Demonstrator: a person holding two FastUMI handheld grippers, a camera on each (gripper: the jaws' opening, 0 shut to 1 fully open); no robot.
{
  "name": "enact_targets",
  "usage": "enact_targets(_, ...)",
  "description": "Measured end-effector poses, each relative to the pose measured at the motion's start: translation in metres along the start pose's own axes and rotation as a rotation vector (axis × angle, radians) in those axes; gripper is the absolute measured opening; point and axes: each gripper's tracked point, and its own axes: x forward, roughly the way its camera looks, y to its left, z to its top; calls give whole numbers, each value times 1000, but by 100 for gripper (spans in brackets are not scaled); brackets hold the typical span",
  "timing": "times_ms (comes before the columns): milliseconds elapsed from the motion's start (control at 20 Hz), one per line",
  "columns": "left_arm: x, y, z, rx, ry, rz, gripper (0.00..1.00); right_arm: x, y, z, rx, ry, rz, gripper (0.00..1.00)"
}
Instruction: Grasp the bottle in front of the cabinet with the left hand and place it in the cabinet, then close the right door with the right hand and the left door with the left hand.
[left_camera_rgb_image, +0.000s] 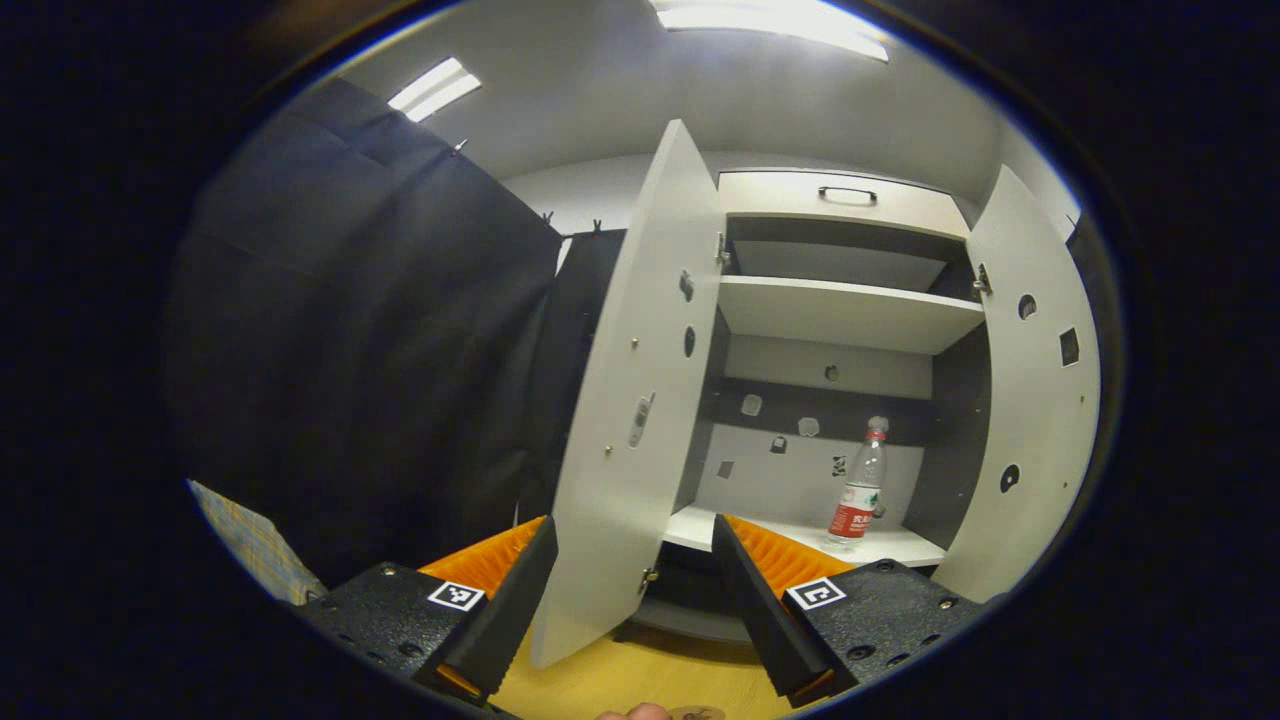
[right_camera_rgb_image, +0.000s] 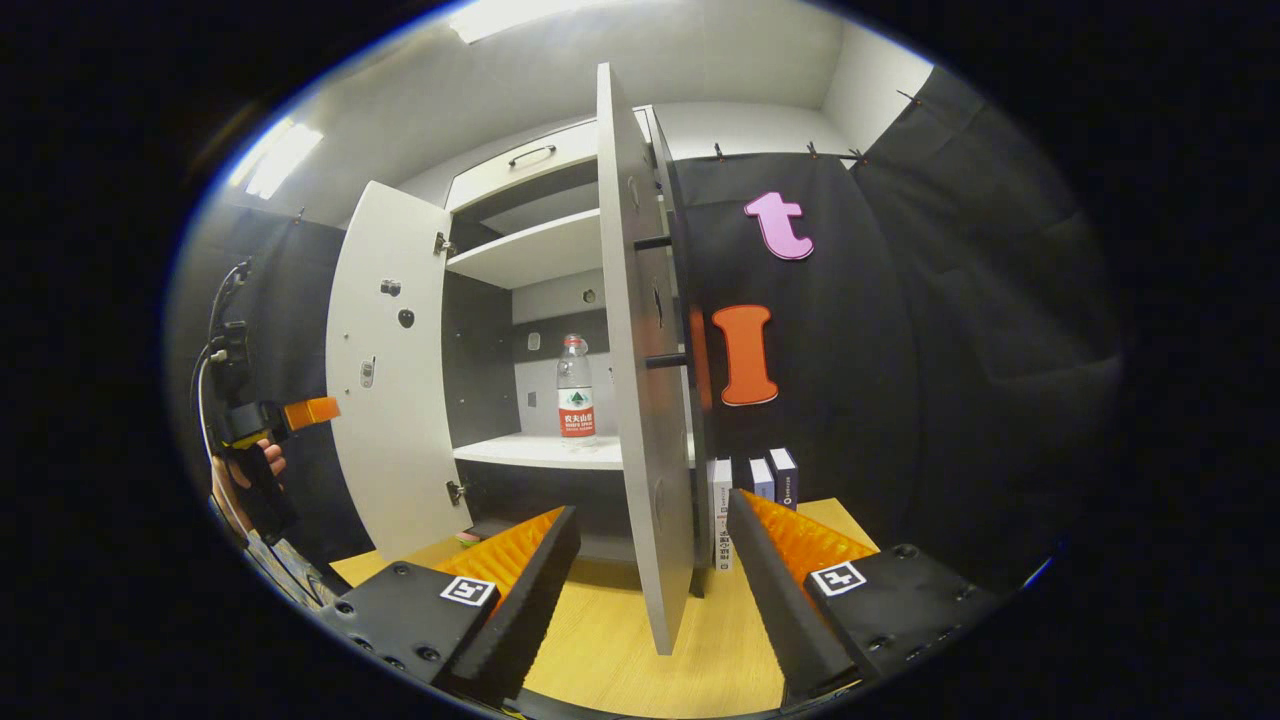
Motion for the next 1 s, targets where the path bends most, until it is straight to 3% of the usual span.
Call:
enact_targets(350,48,77,39,84,-63,148,94,12,-1,24,-44,-40,-57,98)
enact_targets(600,82,81,40,81,-55,118,94,11,-7,69,7,-92,-81,98)
enact_targets(850,92,81,39,65,-72,95,94,15,-72,124,5,-150,-275,98)
enact_targets(1000,94,81,36,24,-68,81,94,34,-96,136,14,-153,-313,98)
